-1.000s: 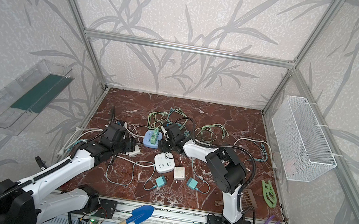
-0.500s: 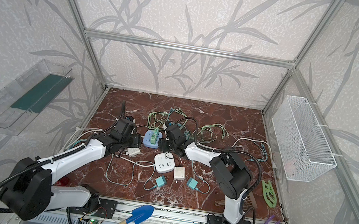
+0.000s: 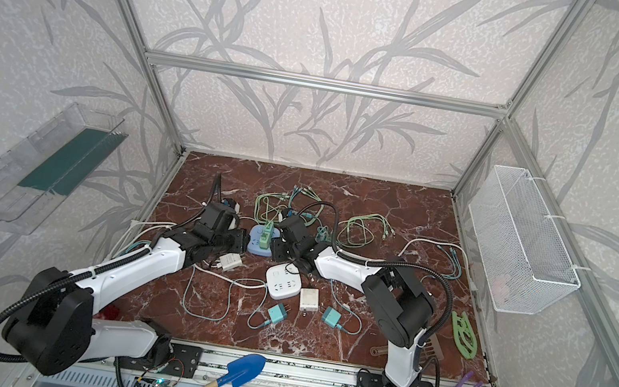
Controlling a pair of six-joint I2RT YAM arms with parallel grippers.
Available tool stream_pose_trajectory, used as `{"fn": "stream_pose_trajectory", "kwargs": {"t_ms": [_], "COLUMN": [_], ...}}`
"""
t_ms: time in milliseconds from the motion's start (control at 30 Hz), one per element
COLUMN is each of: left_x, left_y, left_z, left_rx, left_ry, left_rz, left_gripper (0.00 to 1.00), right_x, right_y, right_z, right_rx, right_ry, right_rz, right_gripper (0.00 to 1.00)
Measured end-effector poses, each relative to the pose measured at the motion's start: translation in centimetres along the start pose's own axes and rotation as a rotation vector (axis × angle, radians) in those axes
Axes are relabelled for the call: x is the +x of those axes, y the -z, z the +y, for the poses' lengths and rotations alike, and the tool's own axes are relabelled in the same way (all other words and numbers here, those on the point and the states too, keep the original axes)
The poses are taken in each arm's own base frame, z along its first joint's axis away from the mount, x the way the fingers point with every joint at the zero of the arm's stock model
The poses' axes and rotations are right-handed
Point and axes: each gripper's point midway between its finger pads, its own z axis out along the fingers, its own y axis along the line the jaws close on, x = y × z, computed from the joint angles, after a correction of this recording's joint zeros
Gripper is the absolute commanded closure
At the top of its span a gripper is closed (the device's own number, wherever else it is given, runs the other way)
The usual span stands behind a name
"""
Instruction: Pull the plug off the socket
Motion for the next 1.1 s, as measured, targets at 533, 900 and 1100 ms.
{"fn": "stream_pose_trajectory", "kwargs": {"t_ms": [533,900,1100], "left_x": [1.1,-0.2,-0.2], "left_y": [-2.8,-4.8,-4.9], "left_z": [1.5,2.3,2.5], "left_rx": [-0.056,-0.059,-0.056], "left_ry": [0.038,0.074,0.079], "left_rz": [0.064,0.07,0.073], "left_gripper": [0.39,0.39,0.39], "right_x": [0.1,-1.1,-0.9], "right_y": [-0.3,-3.1,-4.2], "right_z": [4.3,3.7,3.1], "right_rx": [0.072,0.206,0.256], "right_ry": [0.03,0.028,0.045], "right_rz": [-0.063,-0.048,-0.026], "right_gripper": [0.42,0.52,0.59]}}
